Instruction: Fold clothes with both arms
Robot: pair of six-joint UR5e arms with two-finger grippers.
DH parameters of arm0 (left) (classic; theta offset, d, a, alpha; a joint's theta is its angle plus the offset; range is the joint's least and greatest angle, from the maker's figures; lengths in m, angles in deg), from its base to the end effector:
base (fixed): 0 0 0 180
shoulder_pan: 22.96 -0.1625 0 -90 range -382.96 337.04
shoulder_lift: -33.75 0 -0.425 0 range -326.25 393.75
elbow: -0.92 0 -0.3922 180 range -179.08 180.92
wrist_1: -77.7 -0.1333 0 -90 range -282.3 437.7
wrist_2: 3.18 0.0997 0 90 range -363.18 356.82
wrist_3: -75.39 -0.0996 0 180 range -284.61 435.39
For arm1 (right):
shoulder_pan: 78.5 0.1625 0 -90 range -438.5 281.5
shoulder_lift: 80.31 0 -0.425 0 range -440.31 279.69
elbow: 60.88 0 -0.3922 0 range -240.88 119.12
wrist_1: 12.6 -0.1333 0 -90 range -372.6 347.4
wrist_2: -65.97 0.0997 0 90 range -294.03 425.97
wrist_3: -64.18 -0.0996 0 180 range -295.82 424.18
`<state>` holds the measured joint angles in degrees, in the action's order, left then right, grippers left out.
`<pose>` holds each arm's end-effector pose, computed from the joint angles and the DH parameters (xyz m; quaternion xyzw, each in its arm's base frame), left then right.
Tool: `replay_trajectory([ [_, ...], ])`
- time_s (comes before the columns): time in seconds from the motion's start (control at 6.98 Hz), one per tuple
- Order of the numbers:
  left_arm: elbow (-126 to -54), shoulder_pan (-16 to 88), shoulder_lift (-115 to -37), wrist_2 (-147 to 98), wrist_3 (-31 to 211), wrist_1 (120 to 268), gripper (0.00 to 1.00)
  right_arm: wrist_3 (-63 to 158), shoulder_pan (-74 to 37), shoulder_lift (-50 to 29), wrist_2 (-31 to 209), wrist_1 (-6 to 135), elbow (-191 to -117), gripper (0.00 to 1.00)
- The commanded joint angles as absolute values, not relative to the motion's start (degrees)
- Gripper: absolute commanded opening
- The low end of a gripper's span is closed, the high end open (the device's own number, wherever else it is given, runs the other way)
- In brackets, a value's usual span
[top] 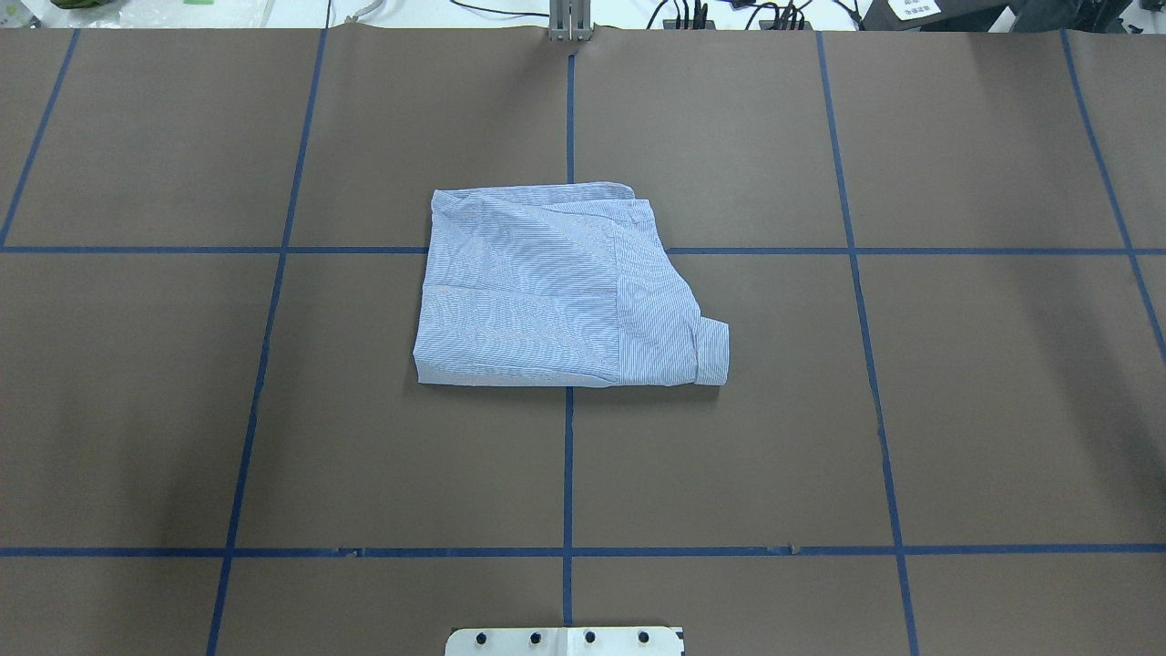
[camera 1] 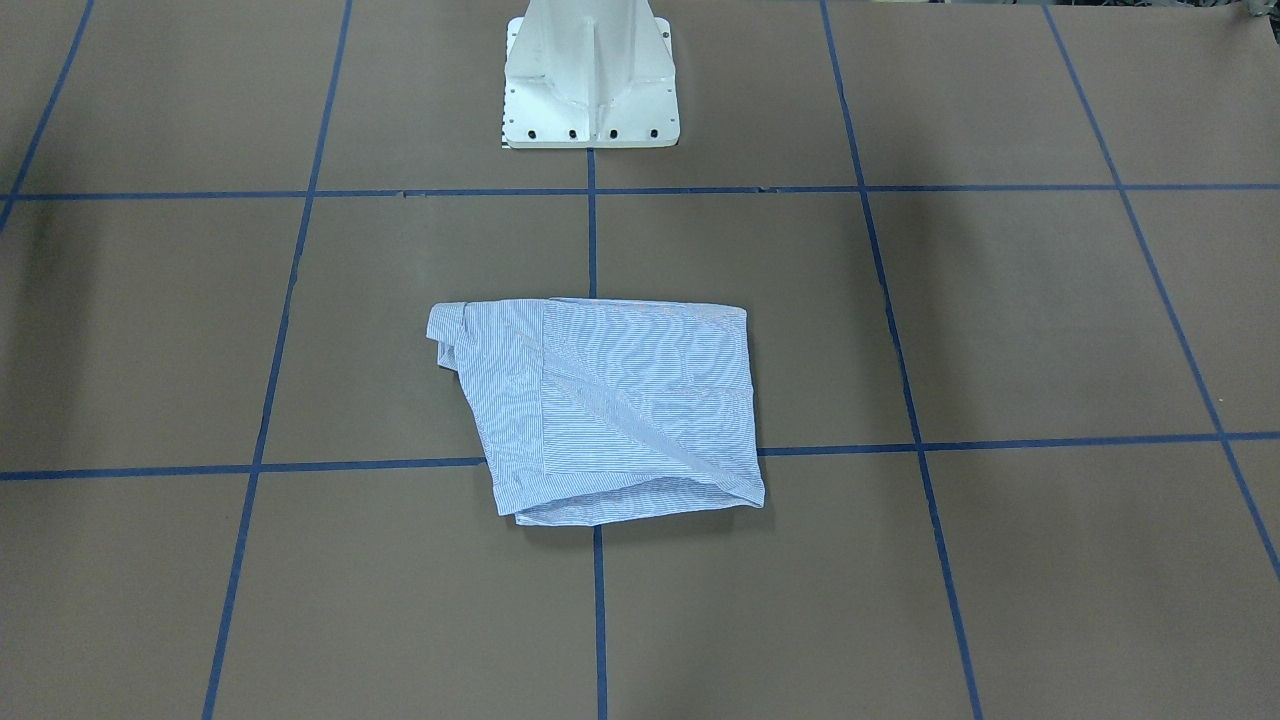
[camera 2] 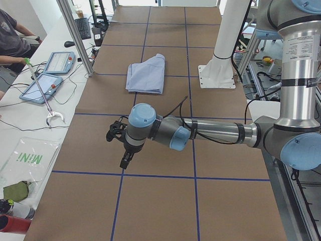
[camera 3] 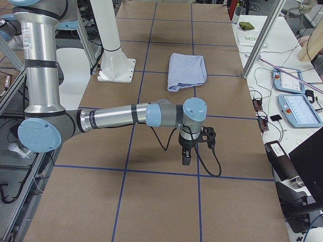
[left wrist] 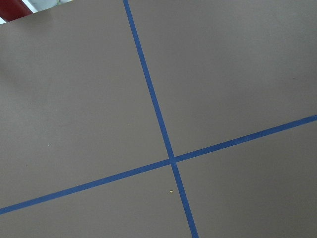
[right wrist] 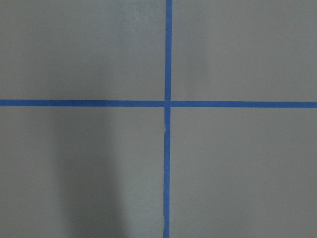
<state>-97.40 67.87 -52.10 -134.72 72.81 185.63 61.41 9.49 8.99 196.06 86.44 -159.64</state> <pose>-0.0742 -0.4798 0.5894 0.1895 0.3426 0.0820 0.9165 0.0518 -0.4944 0.5985 -0.0109 -0.3426 0.0050 0.9394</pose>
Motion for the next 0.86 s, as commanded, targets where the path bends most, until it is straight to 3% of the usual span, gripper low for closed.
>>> replay_trajectory([
  [0.0, -99.0, 67.9, -51.7, -135.2, 72.7, 185.4, 1.0, 61.5, 9.4, 9.8, 196.6, 86.5, -158.2, 1.0],
  [0.72, -97.3, 67.7, -52.4, -134.6, 72.8, 185.6, 1.0, 61.6, 8.2, 9.2, 196.3, 81.7, -156.9, 1.0],
])
